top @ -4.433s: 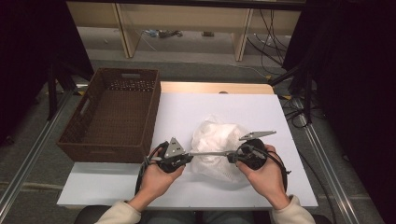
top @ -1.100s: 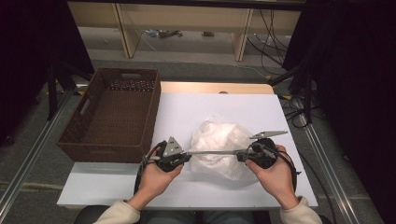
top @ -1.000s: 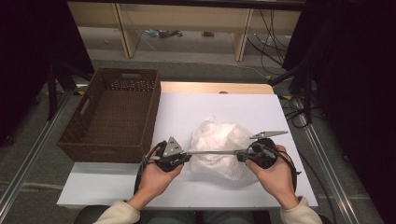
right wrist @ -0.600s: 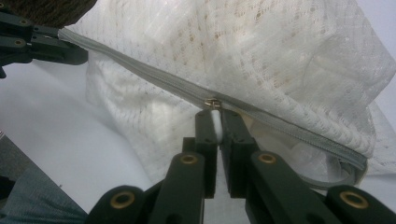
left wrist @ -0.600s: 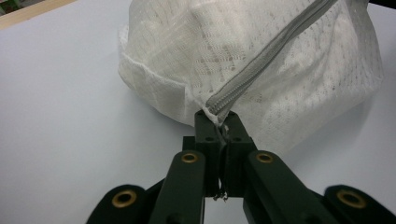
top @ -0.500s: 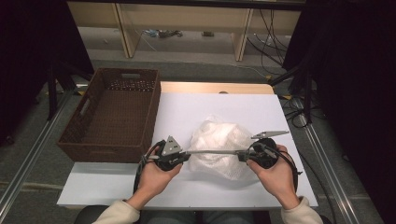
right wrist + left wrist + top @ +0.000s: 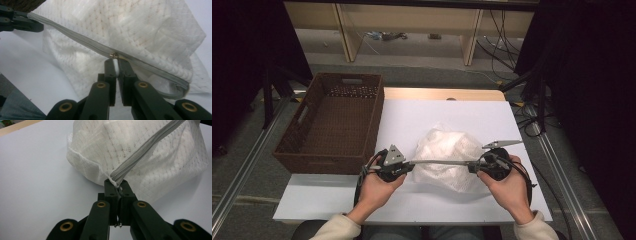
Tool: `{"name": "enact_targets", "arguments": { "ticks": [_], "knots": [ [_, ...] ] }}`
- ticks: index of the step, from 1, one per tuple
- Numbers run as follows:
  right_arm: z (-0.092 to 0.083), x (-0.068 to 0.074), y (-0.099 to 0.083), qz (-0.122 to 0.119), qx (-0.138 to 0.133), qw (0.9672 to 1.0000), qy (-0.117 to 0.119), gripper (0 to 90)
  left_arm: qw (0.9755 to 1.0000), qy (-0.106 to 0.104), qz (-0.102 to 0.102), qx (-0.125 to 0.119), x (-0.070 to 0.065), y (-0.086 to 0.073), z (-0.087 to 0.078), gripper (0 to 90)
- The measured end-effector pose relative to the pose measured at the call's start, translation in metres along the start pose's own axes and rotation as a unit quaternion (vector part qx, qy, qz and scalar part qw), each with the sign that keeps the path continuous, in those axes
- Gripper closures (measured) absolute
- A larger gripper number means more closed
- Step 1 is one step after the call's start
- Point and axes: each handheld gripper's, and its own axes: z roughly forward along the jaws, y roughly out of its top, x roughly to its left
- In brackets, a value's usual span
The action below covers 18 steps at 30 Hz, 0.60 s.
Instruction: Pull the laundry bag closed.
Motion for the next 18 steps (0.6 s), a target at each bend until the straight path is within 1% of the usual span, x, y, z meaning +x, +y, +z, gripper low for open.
{"name": "enact_targets", "arguments": {
  "ticks": [1,2,4,9,10,11,12,13,14,15,16,17,18],
  "knots": [
    [-0.0002,-0.0009,0.0,0.002,0.001,1.0,-0.005,86.8,1.0,0.003,-0.001,-0.001,-0.0002,-0.0002,0.0001,87.0],
    [0.0008,-0.0031,-0.0001,-0.011,-0.007,0.9999,-0.003,86.8,1.0,0.004,-0.002,-0.003,0.0001,-0.0004,0.0001,86.9],
    [0.0008,-0.0036,-0.0004,-0.008,-0.007,0.9999,0.002,86.8,1.0,0.005,-0.002,-0.003,0.0003,-0.0004,0.0002,86.9],
    [0.0011,-0.0035,-0.0007,-0.008,-0.006,0.9999,0.001,86.8,1.0,0.006,-0.002,-0.002,0.0005,-0.0004,0.0,86.9],
    [0.0012,-0.0063,-0.0003,-0.019,-0.006,0.9998,0.006,86.8,1.0,0.001,-0.001,-0.001,0.0014,-0.0003,-0.0003,87.0],
    [0.0012,-0.0068,-0.0002,-0.02,-0.004,0.9998,0.0,86.8,1.0,0.002,0.001,0.0,0.0016,-0.0002,-0.0006,86.9],
    [0.0016,-0.0072,-0.0003,-0.022,-0.007,0.9997,0.003,86.7,1.0,0.002,0.002,-0.002,0.0016,-0.0003,-0.0003,86.9],
    [0.0016,-0.0069,-0.0006,-0.018,-0.008,0.9998,0.0,86.7,1.0,0.001,-0.006,-0.001,0.0013,-0.0005,0.0,86.9],
    [0.0017,-0.0072,-0.0008,-0.016,-0.008,0.9998,0.002,86.8,1.0,0.003,-0.002,0.001,0.0019,-0.0004,-0.0004,87.0],
    [0.0016,-0.0075,-0.0008,-0.018,-0.007,0.9998,0.002,86.8,1.0,0.002,-0.006,-0.003,0.0011,-0.0005,0.0001,86.9],
    [0.0013,-0.0082,-0.0008,-0.023,-0.007,0.9997,0.002,86.8,1.0,0.002,-0.002,0.001,0.002,-0.0002,-0.0006,87.0],
    [0.0005,-0.0089,-0.0006,-0.022,-0.002,0.9997,0.007,86.8,1.0,0.002,-0.002,0.002,0.0023,-0.0002,-0.001,86.9],
    [0.0004,-0.0092,-0.0009,-0.02,-0.006,0.9998,0.002,86.8,1.0,0.002,-0.003,0.002,0.0026,-0.0002,-0.0011,87.0]
  ]
}}
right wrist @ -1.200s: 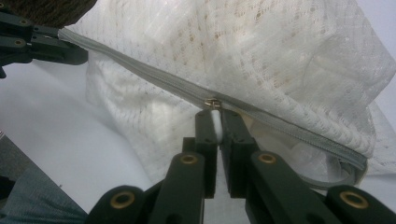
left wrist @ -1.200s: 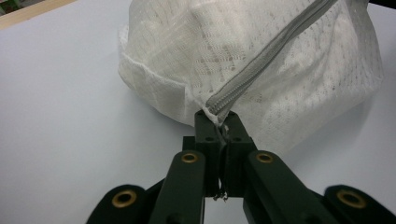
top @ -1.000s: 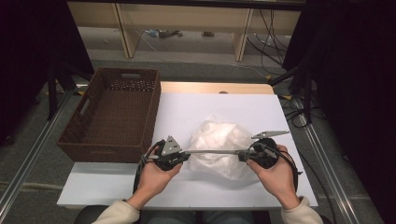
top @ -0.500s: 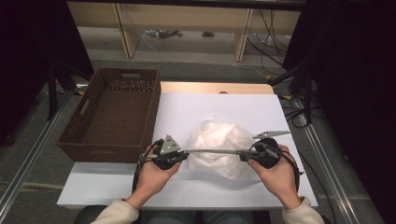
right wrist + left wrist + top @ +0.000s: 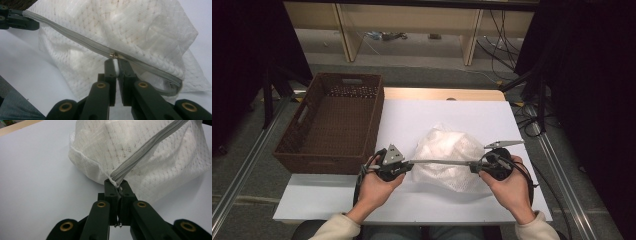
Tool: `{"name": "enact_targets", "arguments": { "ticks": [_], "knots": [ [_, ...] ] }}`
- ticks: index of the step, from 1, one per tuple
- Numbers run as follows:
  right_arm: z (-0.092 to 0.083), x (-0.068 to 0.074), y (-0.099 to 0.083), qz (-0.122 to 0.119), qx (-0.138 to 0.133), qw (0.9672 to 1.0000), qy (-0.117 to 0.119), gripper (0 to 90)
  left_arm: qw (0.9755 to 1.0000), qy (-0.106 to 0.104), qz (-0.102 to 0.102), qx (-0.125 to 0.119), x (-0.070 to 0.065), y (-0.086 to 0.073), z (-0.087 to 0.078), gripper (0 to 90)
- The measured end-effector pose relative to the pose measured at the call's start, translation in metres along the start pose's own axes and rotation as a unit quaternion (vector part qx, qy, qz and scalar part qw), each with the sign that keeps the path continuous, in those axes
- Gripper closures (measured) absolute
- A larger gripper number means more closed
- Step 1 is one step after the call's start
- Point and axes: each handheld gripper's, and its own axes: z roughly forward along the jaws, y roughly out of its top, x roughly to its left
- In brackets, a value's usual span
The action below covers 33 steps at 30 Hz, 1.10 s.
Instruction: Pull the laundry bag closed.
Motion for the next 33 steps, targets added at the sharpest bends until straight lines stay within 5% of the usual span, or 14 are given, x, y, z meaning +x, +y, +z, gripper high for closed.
{"name": "enact_targets", "arguments": {
  "ticks": [3,7,33],
  "knots": [
    [-0.001,0.001,-0.001,0.021,0.008,0.9998,-0.003,86.8,1.0,0.0,0.001,0.001,0.0,0.0,0.0,86.9],
    [0.0,-0.002,-0.001,0.006,-0.001,1.0,-0.001,86.8,1.0,0.006,0.0,-0.003,0.0,0.0,0.0,86.9],
    [-0.003,-0.011,-0.005,0.016,-0.001,0.9998,-0.009,86.8,1.0,0.006,-0.003,-0.004,0.002,0.0,0.0,86.9]
  ]
}}
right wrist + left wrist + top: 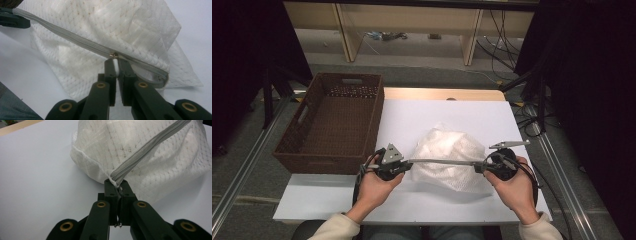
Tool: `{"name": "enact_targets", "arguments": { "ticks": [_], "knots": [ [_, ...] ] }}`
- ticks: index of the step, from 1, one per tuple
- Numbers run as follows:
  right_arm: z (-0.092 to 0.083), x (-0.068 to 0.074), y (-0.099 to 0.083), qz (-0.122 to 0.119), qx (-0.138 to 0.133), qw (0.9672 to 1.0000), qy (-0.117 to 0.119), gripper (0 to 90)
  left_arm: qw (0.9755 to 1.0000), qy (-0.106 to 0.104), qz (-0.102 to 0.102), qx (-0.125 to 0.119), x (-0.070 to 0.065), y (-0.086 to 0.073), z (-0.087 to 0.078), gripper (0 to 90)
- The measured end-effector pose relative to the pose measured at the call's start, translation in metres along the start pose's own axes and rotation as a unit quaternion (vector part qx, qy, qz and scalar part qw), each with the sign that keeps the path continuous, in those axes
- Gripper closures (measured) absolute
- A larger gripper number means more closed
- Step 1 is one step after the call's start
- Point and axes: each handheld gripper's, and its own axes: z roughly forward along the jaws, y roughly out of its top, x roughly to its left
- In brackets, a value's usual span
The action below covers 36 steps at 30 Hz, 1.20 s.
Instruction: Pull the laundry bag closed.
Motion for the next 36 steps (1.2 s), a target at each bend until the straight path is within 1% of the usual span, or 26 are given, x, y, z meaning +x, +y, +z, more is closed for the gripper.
{"name": "enact_targets", "arguments": {
  "ticks": [2,3,7,8,9,11,12,16,17,18,19,20,22,23,24,28,30,32,33,34,36],
  "knots": [
    [0.0,-0.001,-0.001,-0.001,-0.001,1.0,0.001,86.8,1.0,0.001,0.0,0.0,0.0,0.0,0.0,86.9],
    [0.0,0.0,-0.001,0.003,-0.003,1.0,0.001,86.8,1.0,0.001,0.001,0.001,0.0,0.0,0.0,86.9],
    [0.0,-0.002,-0.001,-0.001,0.0,1.0,-0.001,86.8,1.0,0.002,0.001,0.001,0.0,0.0,0.0,86.9],
    [-0.001,-0.003,-0.001,-0.002,0.003,1.0,0.004,86.8,1.0,0.002,-0.002,0.0,0.0,0.0,0.0,86.9],
    [-0.001,-0.003,-0.001,0.001,-0.001,1.0,-0.006,86.8,1.0,0.003,-0.002,0.001,0.0,0.0,0.0,86.9],
    [-0.002,-0.005,-0.002,0.002,0.003,1.0,0.006,86.7,1.0,0.003,-0.002,0.0,0.0,0.0,0.0,86.9],
    [-0.002,-0.004,-0.002,0.006,0.0,1.0,-0.003,86.8,1.0,0.003,-0.002,0.0,0.0,0.0,0.0,86.9],
    [-0.004,-0.008,-0.003,0.001,0.003,1.0,0.001,86.7,1.0,0.003,0.0,0.0,0.0,0.0,-0.001,86.9],
    [-0.004,-0.009,-0.003,0.005,0.001,1.0,-0.003,86.8,1.0,0.003,-0.001,0.0,0.0,0.0,-0.001,86.9],
    [-0.005,-0.01,-0.003,0.013,0.002,0.9999,-0.005,86.8,1.0,0.003,-0.001,0.0,0.0,0.0,-0.001,86.9],
    [-0.005,-0.011,-0.004,0.01,-0.001,0.9999,-0.009,86.8,1.0,0.004,-0.001,0.0,0.0,0.0,-0.001,86.9],
    [-0.006,-0.012,-0.004,0.013,0.004,0.9999,-0.004,86.8,1.0,0.003,-0.002,0.001,0.0,0.0,-0.001,86.9],
    [-0.006,-0.013,-0.004,0.015,0.004,0.9999,-0.005,86.7,1.0,0.003,0.001,0.001,0.0,0.0,-0.001,86.9],
    [-0.005,-0.013,-0.005,0.015,0.002,0.9998,-0.009,86.7,1.0,0.003,0.0,0.001,0.0,0.0,-0.001,86.9],
    [-0.006,-0.014,-0.005,0.015,0.005,0.9999,-0.005,86.8,1.0,0.003,-0.001,0.0,0.0,0.0,-0.001,86.9],
    [-0.006,-0.015,-0.005,0.015,0.002,0.9998,-0.009,86.8,1.0,0.004,-0.001,0.001,0.0,0.0,-0.001,86.9],
    [-0.007,-0.016,-0.006,0.017,-0.001,0.9998,-0.013,86.7,1.0,0.004,-0.001,0.002,0.001,0.0,-0.001,86.9],
    [-0.008,-0.016,-0.007,0.035,0.009,0.9991,-0.021,86.7,1.0,0.006,-0.002,0.002,0.001,0.0,-0.001,86.9],
    [-0.008,-0.015,-0.007,0.04,0.008,0.999,-0.017,86.8,1.0,0.008,0.001,0.004,0.001,0.0,-0.001,86.9],
    [-0.009,-0.017,-0.007,0.036,0.009,0.9992,-0.017,86.7,1.0,0.006,0.001,0.003,0.001,0.0,-0.001,86.9],
    [-0.009,-0.018,-0.008,0.04,0.01,0.999,-0.017,86.8,0.9999,0.009,0.002,0.005,0.002,0.0,-0.001,86.9]
  ]
}}
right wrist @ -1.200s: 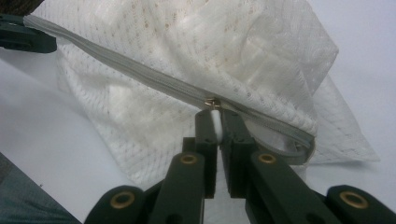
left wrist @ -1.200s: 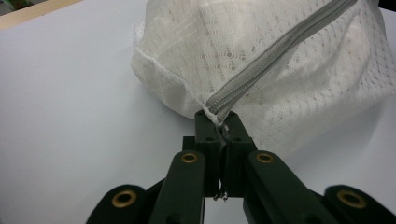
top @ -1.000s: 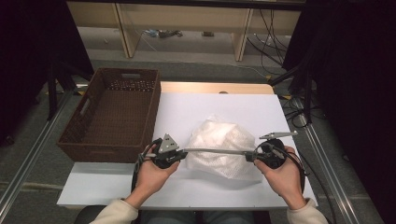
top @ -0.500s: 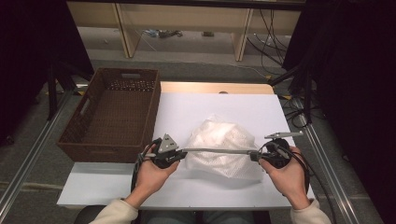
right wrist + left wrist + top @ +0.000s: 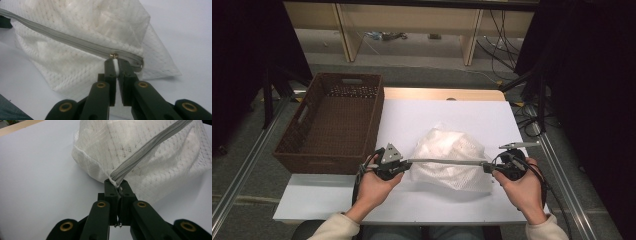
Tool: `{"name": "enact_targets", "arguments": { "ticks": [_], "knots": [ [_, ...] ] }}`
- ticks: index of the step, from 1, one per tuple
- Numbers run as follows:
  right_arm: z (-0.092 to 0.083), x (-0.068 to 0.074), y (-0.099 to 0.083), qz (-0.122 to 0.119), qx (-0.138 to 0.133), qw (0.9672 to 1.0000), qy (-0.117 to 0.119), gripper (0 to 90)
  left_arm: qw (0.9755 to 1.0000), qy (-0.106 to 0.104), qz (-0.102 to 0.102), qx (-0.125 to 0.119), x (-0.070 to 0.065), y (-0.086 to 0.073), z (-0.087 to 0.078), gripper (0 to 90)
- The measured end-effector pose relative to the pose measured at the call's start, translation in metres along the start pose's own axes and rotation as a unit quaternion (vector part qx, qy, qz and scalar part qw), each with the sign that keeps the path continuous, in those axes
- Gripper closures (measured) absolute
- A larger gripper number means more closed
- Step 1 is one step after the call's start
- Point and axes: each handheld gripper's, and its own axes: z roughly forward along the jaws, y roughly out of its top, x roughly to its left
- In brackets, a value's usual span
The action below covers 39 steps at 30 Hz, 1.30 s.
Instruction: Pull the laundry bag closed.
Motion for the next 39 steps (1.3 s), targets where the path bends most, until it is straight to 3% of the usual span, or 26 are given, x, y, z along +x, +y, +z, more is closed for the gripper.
{"name": "enact_targets", "arguments": {
  "ticks": [12,39],
  "knots": [
    [0.0,-0.007,-0.002,0.009,-0.001,0.9999,-0.012,86.7,1.0,-0.002,-0.007,-0.001,0.002,-0.001,0.0,86.9],
    [0.0,-0.016,-0.005,0.023,0.007,0.9997,-0.007,86.8,0.9999,0.008,-0.013,0.007,0.002,-0.001,0.0,86.9]
  ]
}}
